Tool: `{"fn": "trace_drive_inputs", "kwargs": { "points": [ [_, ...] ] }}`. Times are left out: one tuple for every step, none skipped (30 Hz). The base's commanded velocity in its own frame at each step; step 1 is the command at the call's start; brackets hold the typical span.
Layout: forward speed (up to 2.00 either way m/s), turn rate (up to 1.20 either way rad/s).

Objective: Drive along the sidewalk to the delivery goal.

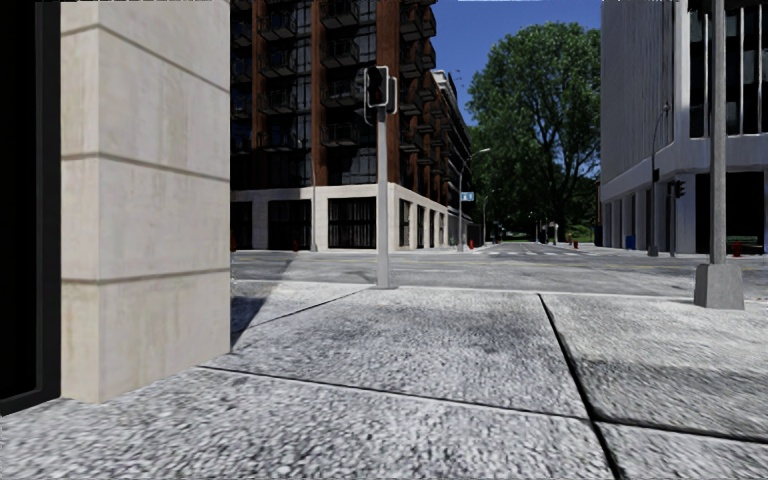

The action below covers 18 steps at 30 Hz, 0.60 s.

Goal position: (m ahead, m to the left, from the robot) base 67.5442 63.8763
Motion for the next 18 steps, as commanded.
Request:
{"fn": "trace_drive_inputs", "kwargs": {
  "points": [
    [2.0,0.0],
    [2.0,0.0],
    [2.0,0.0],
    [2.0,0.0],
    [2.0,0.0],
    [2.0,0.0],
    [2.0,0.0],
    [2.0,0.0],
    [2.0,0.0],
    [2.0,0.0],
    [2.0,0.0],
    [2.0,0.0],
    [2.0,0.0],
    [2.0,0.0],
    [2.0,0.0],
    [2.0,0.01],
    [2.0,0.13],
    [2.0,0.3]
  ]
}}
